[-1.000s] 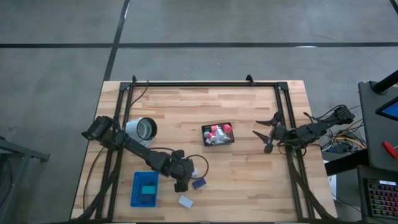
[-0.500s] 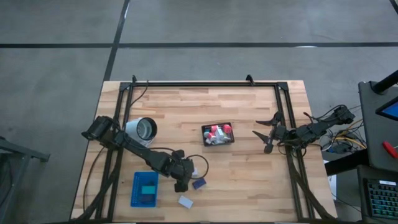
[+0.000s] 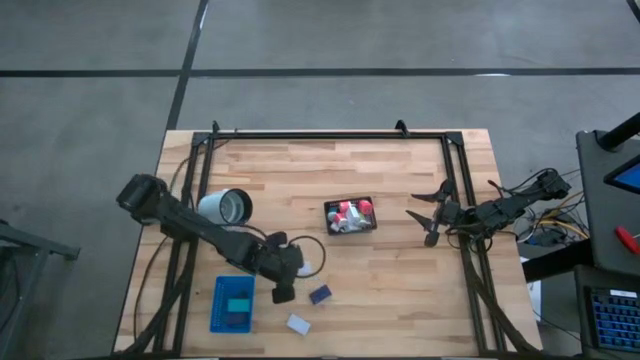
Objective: Pick & Place Office items
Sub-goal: Put the top white digital timer into the blue bin
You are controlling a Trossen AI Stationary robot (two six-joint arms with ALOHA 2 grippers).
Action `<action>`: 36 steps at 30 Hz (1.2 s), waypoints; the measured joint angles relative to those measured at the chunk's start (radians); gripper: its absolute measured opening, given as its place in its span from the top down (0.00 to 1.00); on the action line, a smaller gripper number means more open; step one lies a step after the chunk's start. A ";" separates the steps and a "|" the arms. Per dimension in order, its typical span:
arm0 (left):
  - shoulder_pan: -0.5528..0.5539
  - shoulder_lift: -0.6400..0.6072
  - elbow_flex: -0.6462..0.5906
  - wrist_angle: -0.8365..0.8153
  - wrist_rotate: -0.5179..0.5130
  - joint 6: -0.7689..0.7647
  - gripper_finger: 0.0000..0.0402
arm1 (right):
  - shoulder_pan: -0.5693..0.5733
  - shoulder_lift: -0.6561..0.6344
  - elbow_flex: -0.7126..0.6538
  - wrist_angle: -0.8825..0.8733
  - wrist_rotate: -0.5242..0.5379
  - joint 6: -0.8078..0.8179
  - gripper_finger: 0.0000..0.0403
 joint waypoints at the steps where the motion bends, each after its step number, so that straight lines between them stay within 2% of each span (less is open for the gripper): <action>1: -0.002 -0.021 0.000 -0.025 0.000 -0.014 0.58 | 0.000 0.000 0.000 0.000 0.000 -0.001 0.46; 6: -0.039 -0.112 0.000 -0.151 0.009 -0.089 0.58 | 0.000 0.000 0.000 0.000 0.000 -0.001 0.46; 15: -0.198 -0.229 0.000 -0.343 -0.001 -0.324 0.57 | 0.000 0.000 0.000 0.000 0.000 -0.001 0.46; 28: -0.459 -0.246 -0.006 -0.501 -0.002 -0.656 0.57 | 0.000 0.000 0.000 0.000 0.000 0.000 0.46; 36: -0.575 -0.246 -0.059 -0.484 -0.107 -0.829 0.57 | 0.000 0.000 0.000 0.000 0.000 -0.002 0.46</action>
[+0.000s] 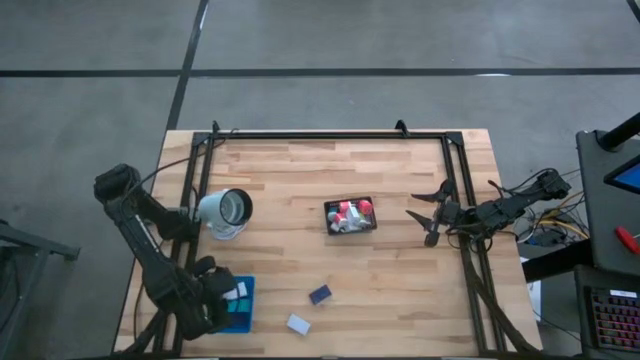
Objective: Pick & Place Office items
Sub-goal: Put the top white digital timer into the blue bin
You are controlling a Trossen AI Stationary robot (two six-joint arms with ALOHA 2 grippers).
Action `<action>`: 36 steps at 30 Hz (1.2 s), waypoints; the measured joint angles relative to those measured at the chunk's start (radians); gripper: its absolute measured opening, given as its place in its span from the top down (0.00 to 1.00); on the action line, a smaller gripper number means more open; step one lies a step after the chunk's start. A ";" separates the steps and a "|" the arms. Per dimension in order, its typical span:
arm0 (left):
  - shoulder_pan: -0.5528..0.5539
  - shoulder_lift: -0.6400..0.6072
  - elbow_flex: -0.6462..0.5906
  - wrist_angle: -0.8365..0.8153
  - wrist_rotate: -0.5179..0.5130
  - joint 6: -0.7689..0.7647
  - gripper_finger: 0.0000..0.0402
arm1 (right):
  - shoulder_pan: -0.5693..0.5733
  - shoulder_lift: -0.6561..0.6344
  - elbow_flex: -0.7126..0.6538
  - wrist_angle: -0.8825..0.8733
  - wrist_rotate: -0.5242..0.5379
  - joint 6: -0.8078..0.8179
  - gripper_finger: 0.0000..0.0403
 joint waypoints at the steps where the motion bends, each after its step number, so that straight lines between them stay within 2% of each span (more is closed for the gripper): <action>1: -0.007 0.000 -0.008 0.010 0.000 -0.013 0.57 | 0.000 0.000 0.000 0.000 0.000 0.000 0.46; 12: -0.022 0.023 -0.114 0.196 0.035 -0.015 0.57 | 0.000 0.000 0.000 0.000 0.000 0.002 0.46; 16: -0.021 0.027 -0.136 0.217 0.055 -0.029 0.57 | 0.000 0.000 0.000 0.000 0.000 0.001 0.46; 26: -0.017 0.027 -0.148 0.259 0.029 -0.027 0.57 | 0.000 0.000 0.000 0.000 0.000 0.002 0.46; 36: -0.016 0.027 -0.148 0.266 0.029 0.007 0.47 | 0.000 0.000 0.000 0.000 0.000 0.002 0.46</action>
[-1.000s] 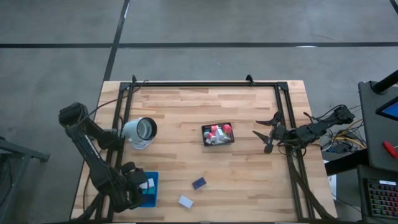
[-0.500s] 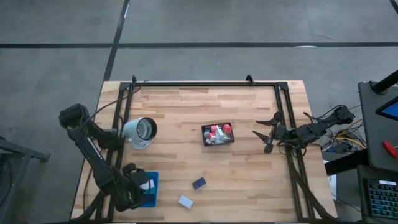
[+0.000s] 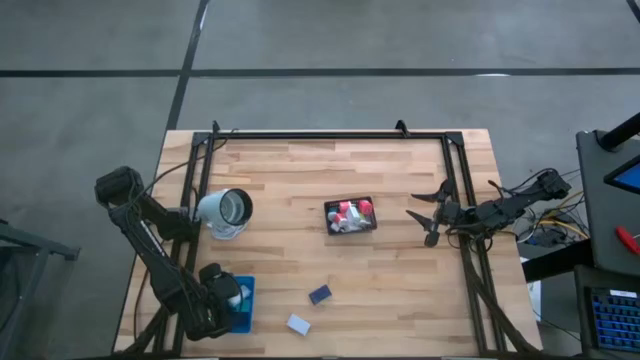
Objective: Pick & Place Office items
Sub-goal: Put the top white digital timer into the blue bin
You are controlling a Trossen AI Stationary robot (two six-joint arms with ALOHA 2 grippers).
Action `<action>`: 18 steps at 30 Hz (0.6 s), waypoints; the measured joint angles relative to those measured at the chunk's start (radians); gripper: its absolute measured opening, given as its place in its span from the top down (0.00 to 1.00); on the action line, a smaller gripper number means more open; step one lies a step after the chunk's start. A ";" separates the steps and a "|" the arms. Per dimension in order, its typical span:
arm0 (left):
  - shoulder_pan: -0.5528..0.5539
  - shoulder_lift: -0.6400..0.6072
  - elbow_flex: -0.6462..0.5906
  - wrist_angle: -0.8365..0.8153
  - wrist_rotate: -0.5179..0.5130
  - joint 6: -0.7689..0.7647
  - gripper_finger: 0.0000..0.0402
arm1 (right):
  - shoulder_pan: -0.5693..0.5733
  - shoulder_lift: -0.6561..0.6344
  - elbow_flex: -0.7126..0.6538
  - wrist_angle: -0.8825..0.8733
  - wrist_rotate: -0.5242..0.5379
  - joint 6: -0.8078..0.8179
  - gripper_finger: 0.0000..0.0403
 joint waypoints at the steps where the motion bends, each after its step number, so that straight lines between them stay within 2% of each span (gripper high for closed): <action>1: 0.000 0.000 0.000 0.000 0.000 0.004 0.46 | 0.000 0.000 0.000 0.000 0.000 0.000 0.46; 18: 0.000 0.000 0.000 0.000 0.002 0.006 0.45 | 0.000 0.000 0.000 0.000 0.000 -0.002 0.46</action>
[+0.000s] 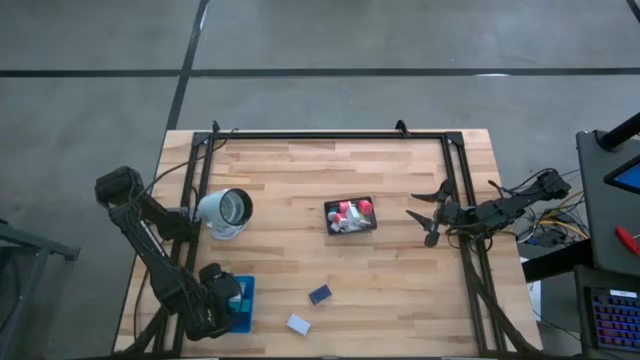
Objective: Pick & Place Office items
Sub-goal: Put the top white digital timer into the blue bin, then put the blue digital timer into the blue bin
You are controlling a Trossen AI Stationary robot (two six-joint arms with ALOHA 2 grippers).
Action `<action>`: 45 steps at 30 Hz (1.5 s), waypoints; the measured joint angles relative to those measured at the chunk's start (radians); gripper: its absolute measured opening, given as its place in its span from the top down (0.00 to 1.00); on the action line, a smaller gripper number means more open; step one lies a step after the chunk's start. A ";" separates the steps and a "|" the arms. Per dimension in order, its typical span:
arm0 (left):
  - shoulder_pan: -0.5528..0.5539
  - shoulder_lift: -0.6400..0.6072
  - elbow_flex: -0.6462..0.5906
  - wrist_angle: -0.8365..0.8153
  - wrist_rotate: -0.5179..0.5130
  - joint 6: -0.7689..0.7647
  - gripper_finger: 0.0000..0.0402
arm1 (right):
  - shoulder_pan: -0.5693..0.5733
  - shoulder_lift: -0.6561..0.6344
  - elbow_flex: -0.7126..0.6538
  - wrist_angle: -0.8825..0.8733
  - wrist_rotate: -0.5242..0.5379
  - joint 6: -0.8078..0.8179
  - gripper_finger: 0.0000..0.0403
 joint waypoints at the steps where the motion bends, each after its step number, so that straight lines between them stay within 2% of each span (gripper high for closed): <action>1: 0.000 0.000 0.000 0.000 0.000 0.000 0.45 | 0.000 0.000 0.000 0.000 0.000 0.001 0.46; 7: 0.009 -0.017 0.009 -0.001 0.000 -0.004 0.45 | 0.000 0.000 0.000 0.000 0.000 0.002 0.46; 13: 0.056 -0.061 0.080 -0.041 -0.012 0.010 0.45 | 0.000 0.000 0.000 0.000 0.000 0.002 0.46; 21: 0.178 -0.061 0.158 -0.051 -0.127 0.206 0.46 | 0.000 0.000 0.000 0.000 0.000 0.002 0.46; 24: 0.242 -0.061 0.161 -0.039 -0.126 0.245 0.46 | 0.000 0.000 0.000 0.000 0.000 0.000 0.46; 30: 0.337 -0.040 0.150 0.079 -0.108 0.378 0.46 | 0.000 0.000 0.000 0.000 0.000 0.002 0.46; 36: 0.404 0.041 0.150 0.259 -0.136 0.529 0.46 | 0.000 0.000 0.000 0.000 0.000 0.002 0.46; 45: 0.466 0.222 0.172 0.442 -0.139 0.584 0.46 | 0.000 0.000 0.000 0.000 0.000 0.002 0.46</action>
